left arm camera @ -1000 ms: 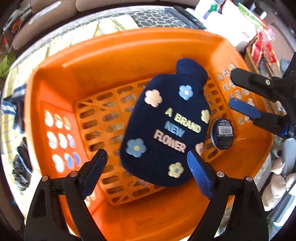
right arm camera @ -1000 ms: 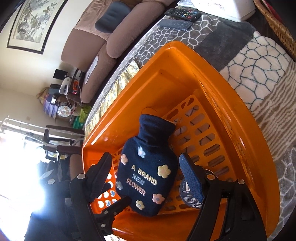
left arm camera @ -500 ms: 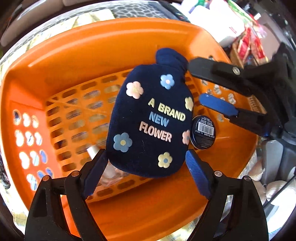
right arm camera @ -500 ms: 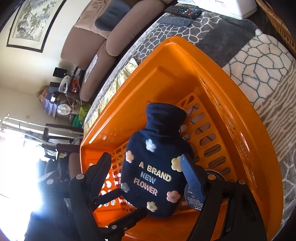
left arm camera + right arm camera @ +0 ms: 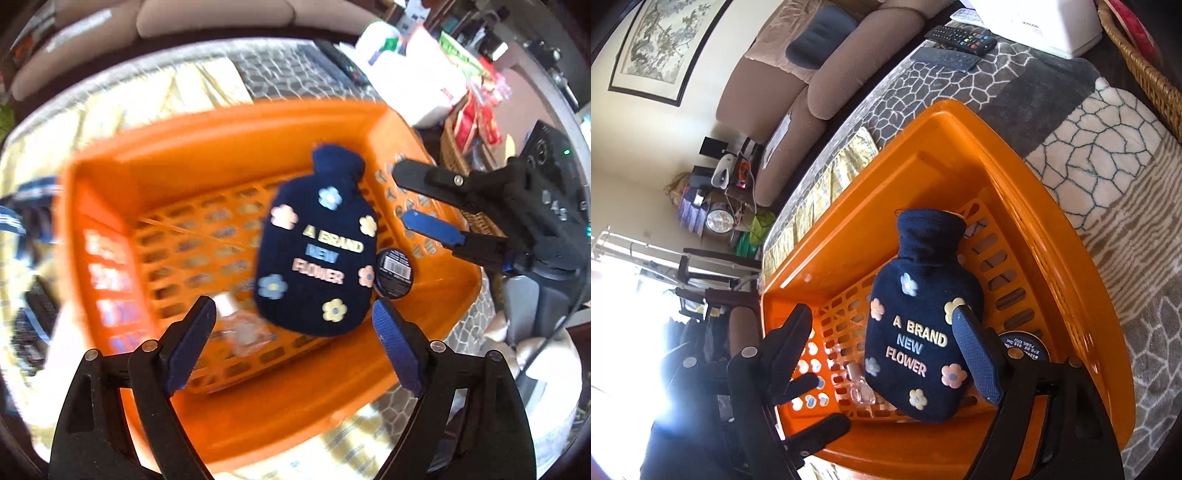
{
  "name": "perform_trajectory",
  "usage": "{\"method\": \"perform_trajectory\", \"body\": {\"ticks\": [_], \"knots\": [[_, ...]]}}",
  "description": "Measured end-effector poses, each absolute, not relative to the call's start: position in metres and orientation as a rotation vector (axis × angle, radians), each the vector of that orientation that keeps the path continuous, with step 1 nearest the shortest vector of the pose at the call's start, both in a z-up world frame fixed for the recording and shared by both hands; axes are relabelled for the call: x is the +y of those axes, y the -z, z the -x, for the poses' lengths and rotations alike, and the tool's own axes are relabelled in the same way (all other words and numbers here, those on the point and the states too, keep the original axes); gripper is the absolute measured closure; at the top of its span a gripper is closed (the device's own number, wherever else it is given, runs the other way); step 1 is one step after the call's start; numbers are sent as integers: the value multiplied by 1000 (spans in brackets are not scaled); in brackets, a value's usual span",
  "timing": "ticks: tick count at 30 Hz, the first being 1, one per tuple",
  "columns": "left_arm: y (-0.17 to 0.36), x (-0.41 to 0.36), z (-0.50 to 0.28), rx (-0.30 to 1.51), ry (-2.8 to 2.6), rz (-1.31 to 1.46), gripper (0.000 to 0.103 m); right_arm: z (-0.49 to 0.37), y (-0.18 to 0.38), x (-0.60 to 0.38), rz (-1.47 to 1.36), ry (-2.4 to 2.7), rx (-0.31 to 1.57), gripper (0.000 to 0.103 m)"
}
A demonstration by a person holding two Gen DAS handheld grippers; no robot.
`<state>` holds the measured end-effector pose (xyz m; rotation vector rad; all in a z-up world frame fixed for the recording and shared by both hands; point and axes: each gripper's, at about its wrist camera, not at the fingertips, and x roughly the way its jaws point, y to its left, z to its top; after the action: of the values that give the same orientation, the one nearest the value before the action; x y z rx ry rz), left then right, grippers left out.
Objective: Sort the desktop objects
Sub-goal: 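Lift both tools away from the basket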
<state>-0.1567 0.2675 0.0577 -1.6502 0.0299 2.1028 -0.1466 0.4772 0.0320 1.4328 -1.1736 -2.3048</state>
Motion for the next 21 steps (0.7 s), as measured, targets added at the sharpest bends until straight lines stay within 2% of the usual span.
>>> {"method": "perform_trajectory", "body": {"ticks": [4,7,10,12,21], "knots": [[-78,238,150,19,-2141,1622,17,143,-40,469,-1428,2318,-1156,19],[-91,212,135,2,-2169,1592,10,137,-44,460,-1443,2328,-1130,18],[-103,196,127,-34,-2188,1571,4,129,-51,452,-1454,2345,-1094,11],[-112,181,119,-56,-2210,1558,3,123,-56,446,-1455,2361,-1068,4],[-130,122,89,-102,-2322,1543,0,92,-73,402,-1489,2413,-850,0]]}}
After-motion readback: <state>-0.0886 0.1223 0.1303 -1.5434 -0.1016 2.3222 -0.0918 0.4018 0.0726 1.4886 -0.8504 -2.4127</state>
